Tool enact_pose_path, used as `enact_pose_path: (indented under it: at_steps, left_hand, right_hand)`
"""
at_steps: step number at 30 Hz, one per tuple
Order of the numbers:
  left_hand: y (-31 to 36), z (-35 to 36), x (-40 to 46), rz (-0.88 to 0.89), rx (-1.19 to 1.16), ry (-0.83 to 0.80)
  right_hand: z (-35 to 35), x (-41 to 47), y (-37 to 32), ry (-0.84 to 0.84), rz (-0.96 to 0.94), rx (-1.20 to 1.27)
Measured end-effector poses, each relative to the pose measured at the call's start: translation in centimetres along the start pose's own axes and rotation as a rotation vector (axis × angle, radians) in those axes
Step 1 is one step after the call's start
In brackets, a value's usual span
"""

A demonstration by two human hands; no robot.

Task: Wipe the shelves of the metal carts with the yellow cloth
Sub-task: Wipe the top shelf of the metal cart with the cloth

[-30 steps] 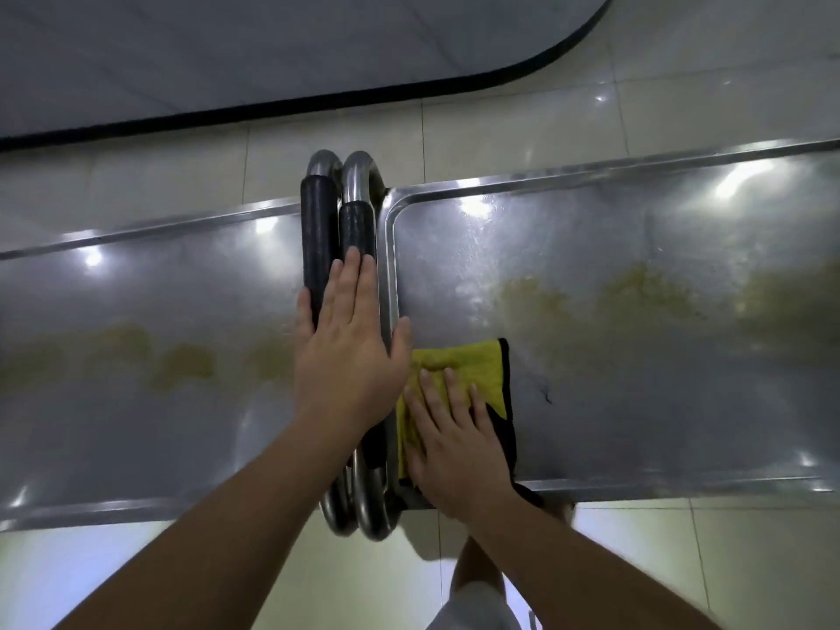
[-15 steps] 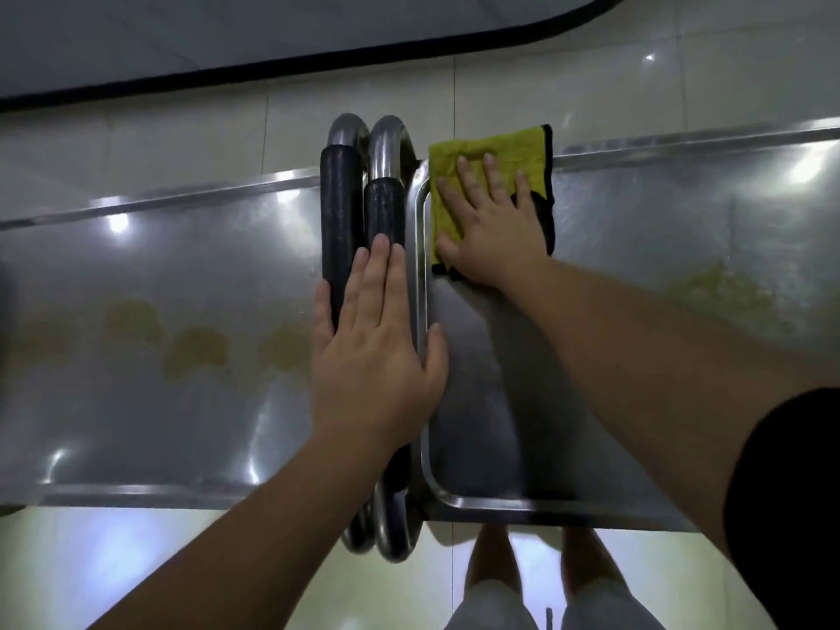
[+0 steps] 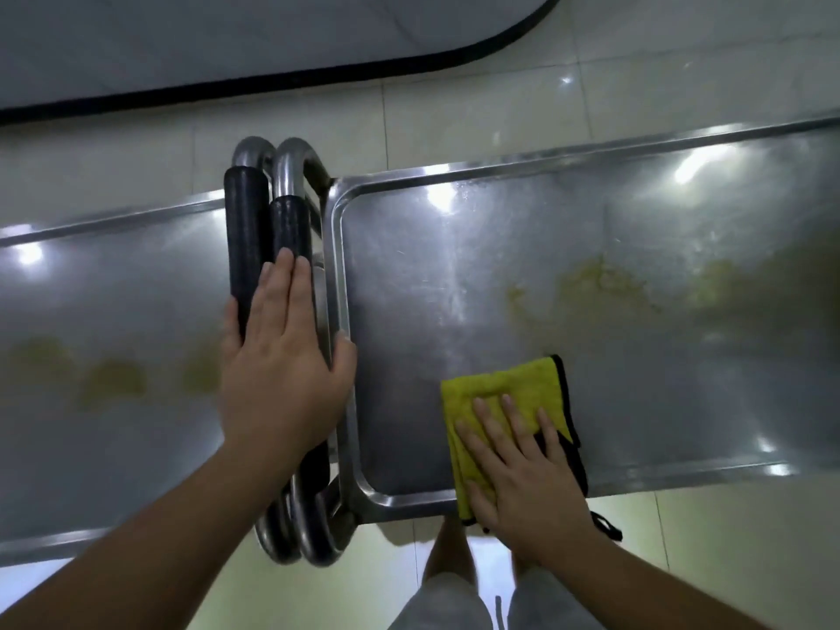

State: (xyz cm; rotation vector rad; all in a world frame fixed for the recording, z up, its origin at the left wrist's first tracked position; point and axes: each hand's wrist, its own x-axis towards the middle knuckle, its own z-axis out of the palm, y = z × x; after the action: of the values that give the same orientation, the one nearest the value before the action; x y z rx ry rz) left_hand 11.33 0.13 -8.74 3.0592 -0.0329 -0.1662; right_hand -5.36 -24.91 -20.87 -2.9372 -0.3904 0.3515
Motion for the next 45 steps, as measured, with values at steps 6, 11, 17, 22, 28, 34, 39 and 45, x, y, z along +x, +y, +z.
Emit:
enact_pose_path:
  at_steps: [6, 11, 17, 22, 28, 34, 39, 45]
  left_hand:
    - [0.2, -0.3, 0.0, 0.006, 0.031, -0.020]
    - [0.3, -0.2, 0.1, -0.001, 0.027, -0.007]
    - [0.2, -0.1, 0.1, 0.009, 0.056, -0.011]
    - [0.6, -0.2, 0.0, -0.020, 0.047, 0.009]
    - [0.7, -0.6, 0.0, -0.032, 0.039, -0.013]
    - [1.2, -1.0, 0.1, -0.042, 0.040, -0.024]
    - [1.0, -0.9, 0.0, -0.024, 0.045, -0.029]
    - [1.0, -0.6, -0.1, -0.027, 0.072, -0.005]
  right_hand:
    - [-0.3, 2.5, 3.3, -0.066, -0.063, -0.005]
    - [-2.9, 15.5, 8.1, 0.036, -0.005, -0.068]
    - [-7.1, 28.4, 12.1, -0.031, 0.087, -0.048]
    - [-7.8, 28.0, 12.1, -0.082, 0.068, -0.034]
    - [-4.3, 13.6, 10.4, -0.040, 0.025, -0.028]
    - [-1.0, -3.7, 12.1, -0.041, 0.017, -0.051]
    - [-1.7, -1.3, 14.5, -0.067, -0.009, -0.074]
    - [-5.0, 12.2, 20.7, -0.018, 0.038, -0.091]
